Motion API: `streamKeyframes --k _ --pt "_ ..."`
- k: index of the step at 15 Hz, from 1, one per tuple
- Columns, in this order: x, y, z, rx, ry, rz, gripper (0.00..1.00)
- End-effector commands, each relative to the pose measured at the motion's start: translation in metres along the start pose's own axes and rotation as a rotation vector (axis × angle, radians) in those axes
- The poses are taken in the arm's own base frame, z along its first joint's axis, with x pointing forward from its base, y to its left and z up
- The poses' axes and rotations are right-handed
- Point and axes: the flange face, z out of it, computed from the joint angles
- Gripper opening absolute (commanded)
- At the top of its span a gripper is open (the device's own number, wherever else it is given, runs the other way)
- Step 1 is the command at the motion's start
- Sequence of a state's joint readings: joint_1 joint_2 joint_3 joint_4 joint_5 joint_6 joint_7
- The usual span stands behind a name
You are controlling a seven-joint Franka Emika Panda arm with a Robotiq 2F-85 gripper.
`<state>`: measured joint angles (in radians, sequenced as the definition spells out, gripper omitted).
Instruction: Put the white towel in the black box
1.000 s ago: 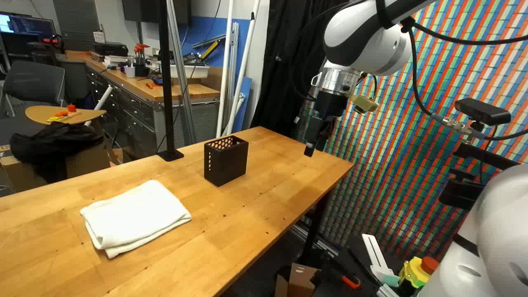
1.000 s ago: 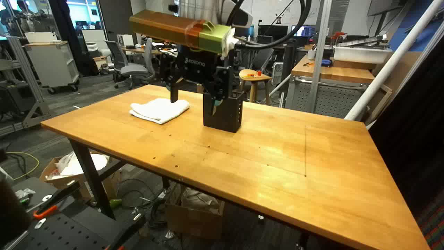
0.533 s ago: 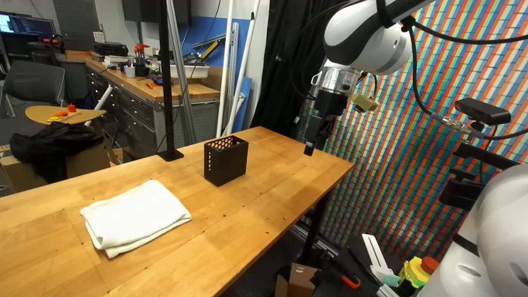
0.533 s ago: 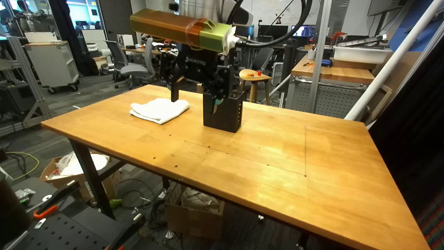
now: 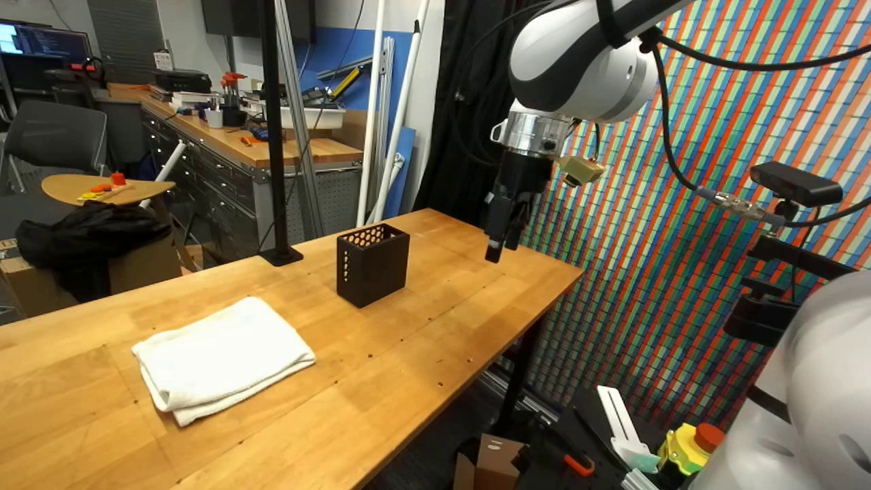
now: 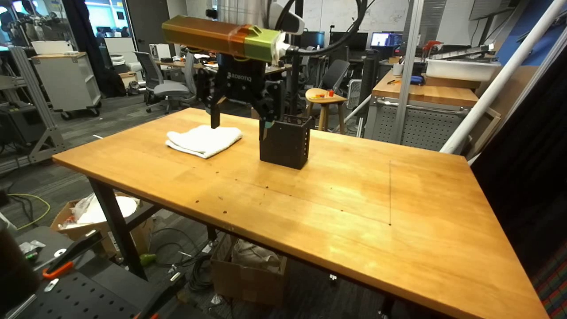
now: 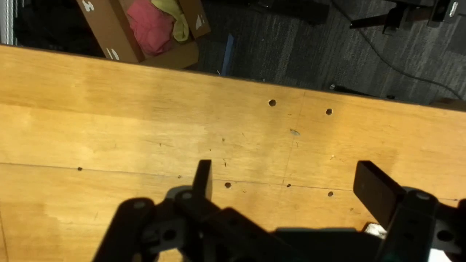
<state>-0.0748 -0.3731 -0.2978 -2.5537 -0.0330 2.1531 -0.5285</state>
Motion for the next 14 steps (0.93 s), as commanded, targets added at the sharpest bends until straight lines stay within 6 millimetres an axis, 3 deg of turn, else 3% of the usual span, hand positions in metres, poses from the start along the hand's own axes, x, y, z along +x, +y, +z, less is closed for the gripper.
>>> streamKeyframes --k 1,10,14 --pt "0.045 -0.034 -0.004 -0.059 0.031 -0.033 1.00" --pt "0.184 -0.142 0.002 -0.174 0.026 -0.229 1.00" --pt "0.235 -0.182 0.006 -0.232 0.020 -0.294 1.00"
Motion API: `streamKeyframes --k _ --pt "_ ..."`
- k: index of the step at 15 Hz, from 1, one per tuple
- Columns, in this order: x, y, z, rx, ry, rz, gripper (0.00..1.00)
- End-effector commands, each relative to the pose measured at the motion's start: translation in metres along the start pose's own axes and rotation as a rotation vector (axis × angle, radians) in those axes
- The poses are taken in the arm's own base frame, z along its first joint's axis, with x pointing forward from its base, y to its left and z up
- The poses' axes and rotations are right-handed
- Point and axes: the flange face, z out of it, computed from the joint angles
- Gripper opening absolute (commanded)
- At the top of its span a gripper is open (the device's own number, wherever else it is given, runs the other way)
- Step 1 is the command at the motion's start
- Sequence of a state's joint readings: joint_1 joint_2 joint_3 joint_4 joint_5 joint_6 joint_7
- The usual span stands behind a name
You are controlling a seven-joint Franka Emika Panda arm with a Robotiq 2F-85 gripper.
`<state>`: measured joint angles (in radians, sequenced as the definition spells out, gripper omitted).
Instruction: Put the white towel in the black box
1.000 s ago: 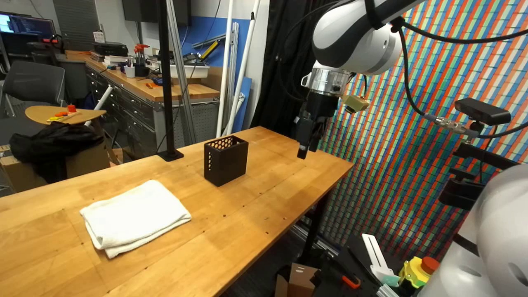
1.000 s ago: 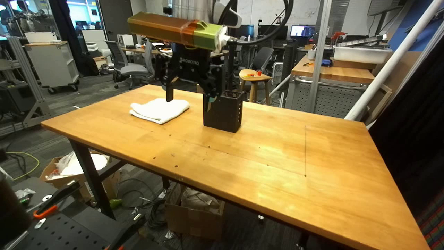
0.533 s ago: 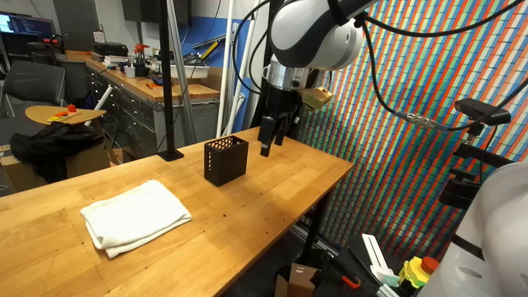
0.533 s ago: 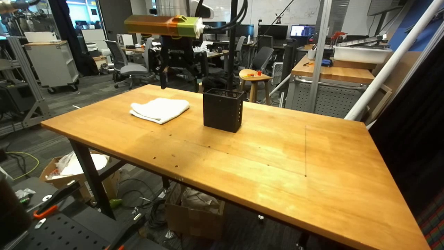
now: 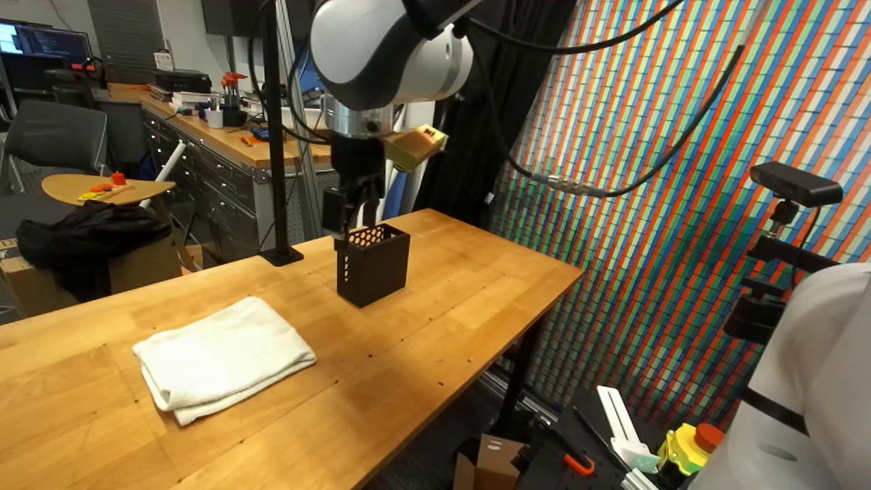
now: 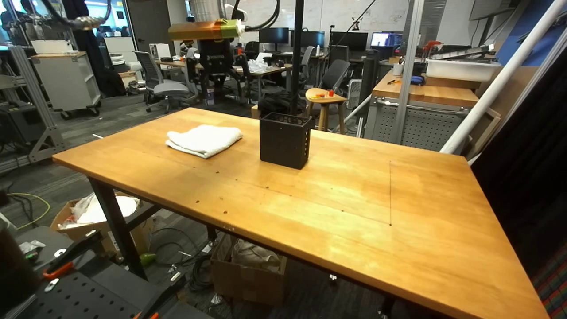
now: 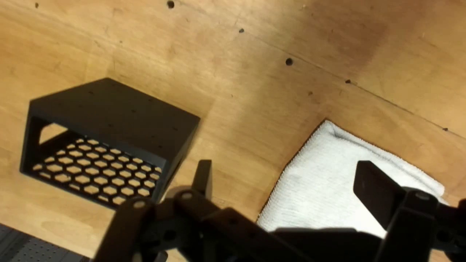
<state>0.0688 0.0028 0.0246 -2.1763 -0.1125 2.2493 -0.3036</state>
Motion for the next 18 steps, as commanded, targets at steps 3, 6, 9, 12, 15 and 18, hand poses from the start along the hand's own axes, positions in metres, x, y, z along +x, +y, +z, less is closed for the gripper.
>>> streamKeyframes --k 3,6,9,12,15,18 --pt "0.084 -0.025 0.002 -0.060 -0.013 -0.072 1.00" --pt "0.113 -0.037 0.008 -0.053 0.010 -0.100 1.00" --pt "0.135 -0.048 0.019 -0.044 0.023 -0.113 1.00" --pt "0.149 -0.057 0.041 -0.018 0.019 -0.110 1.00" --pt "0.156 -0.066 0.063 0.002 0.006 -0.093 1.00" --pt "0.162 -0.081 0.085 0.016 -0.008 -0.073 1.00"
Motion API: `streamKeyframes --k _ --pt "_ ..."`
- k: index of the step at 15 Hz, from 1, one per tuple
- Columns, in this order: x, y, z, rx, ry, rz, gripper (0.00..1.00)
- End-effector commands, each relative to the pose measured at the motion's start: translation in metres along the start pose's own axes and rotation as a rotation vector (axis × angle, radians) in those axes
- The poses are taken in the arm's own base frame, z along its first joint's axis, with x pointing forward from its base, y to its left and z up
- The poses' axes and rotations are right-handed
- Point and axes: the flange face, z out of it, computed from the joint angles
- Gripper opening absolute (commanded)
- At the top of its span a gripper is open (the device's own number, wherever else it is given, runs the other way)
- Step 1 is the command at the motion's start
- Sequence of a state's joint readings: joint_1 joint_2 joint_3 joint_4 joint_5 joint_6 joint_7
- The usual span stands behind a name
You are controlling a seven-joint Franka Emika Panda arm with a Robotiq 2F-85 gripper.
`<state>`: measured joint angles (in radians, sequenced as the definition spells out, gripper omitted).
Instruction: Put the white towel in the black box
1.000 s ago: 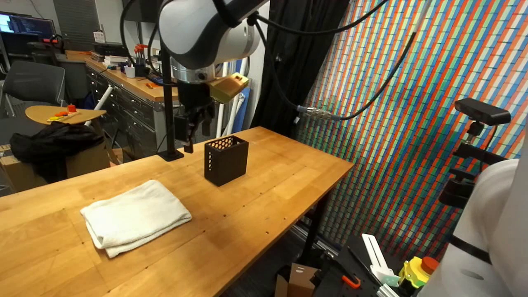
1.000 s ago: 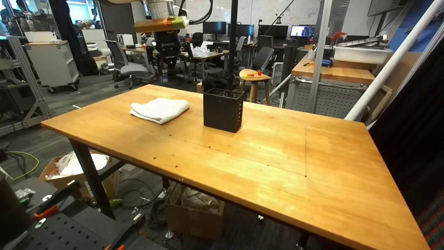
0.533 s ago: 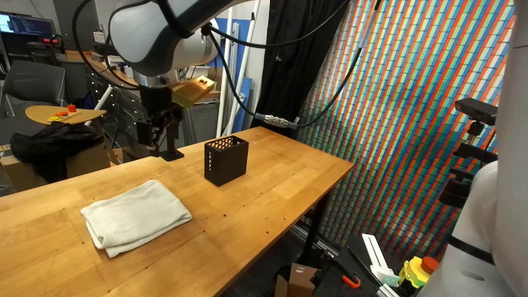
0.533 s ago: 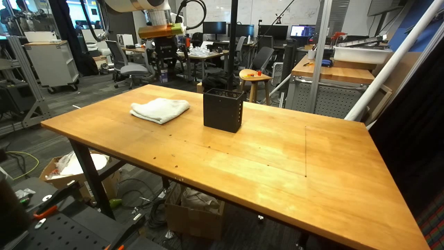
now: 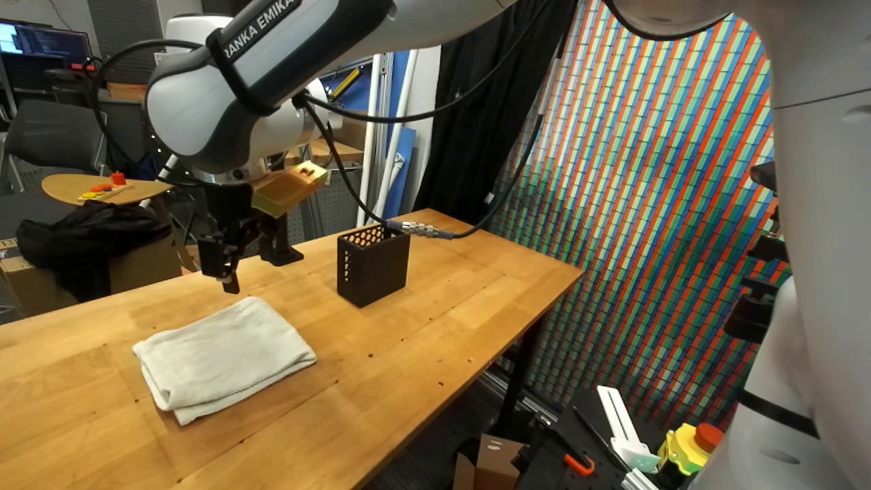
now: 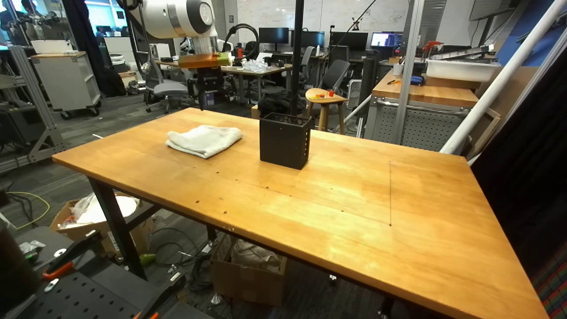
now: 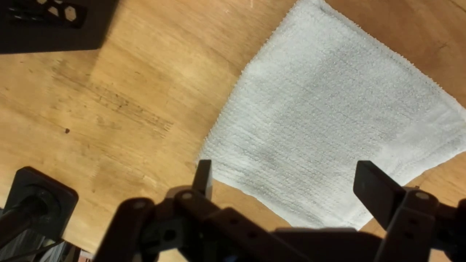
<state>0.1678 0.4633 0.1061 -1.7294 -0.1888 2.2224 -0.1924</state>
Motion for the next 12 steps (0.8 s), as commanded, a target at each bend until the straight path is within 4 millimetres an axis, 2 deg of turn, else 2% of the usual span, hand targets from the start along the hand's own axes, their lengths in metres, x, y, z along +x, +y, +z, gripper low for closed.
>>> streamKeyframes --k 1,8,12 --pt "0.019 -0.018 0.016 0.019 0.005 0.035 1.00" --pt "0.041 -0.061 0.067 0.053 -0.037 0.067 1.00" --pt "0.046 -0.073 0.101 0.080 -0.063 0.070 1.00"
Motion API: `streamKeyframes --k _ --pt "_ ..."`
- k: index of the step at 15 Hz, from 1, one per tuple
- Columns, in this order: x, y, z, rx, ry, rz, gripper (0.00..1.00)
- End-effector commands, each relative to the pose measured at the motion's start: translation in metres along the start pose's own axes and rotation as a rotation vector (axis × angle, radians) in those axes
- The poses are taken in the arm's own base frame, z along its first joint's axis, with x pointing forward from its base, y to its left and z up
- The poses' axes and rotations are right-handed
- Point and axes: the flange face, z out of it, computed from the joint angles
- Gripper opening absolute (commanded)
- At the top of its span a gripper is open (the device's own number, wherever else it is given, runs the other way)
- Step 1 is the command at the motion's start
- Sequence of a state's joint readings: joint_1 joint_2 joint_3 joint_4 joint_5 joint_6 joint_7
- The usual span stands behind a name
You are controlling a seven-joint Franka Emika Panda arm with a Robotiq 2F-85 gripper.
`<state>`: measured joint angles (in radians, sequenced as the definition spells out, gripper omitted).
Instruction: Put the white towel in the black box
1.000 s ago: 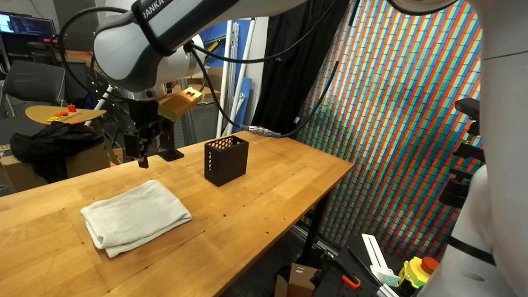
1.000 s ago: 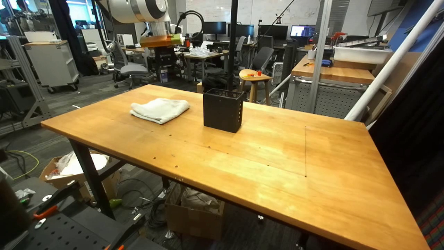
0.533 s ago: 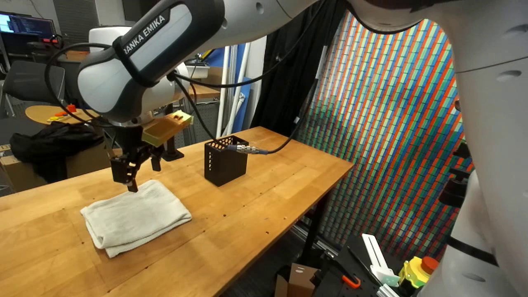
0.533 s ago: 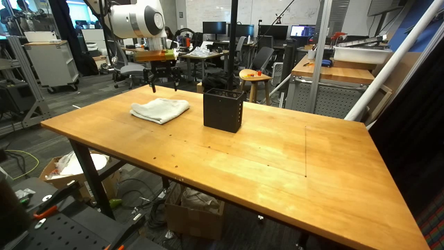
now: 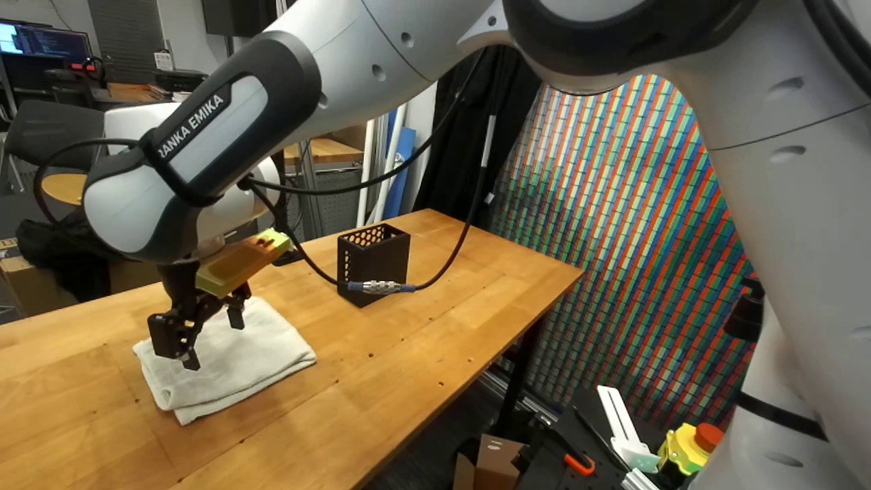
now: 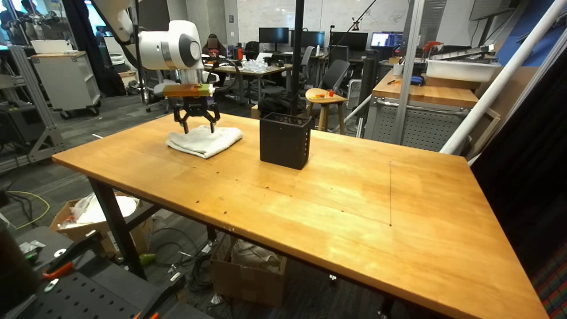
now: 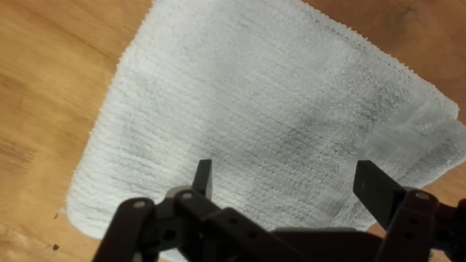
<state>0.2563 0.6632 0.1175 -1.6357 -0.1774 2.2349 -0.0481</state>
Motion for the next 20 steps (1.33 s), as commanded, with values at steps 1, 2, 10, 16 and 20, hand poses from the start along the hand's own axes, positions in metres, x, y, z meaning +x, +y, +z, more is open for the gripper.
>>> streamKeyframes --k 1,2,10,16,20 --pt "0.017 -0.003 0.025 0.033 0.005 0.019 1.00" --pt "0.017 -0.003 0.032 0.036 -0.001 0.020 1.00" --pt "0.014 0.007 0.055 0.048 -0.026 0.038 0.67" --pt "0.009 0.010 0.046 0.038 -0.022 0.049 0.21" --pt "0.004 0.018 0.027 0.019 -0.016 0.069 0.00"
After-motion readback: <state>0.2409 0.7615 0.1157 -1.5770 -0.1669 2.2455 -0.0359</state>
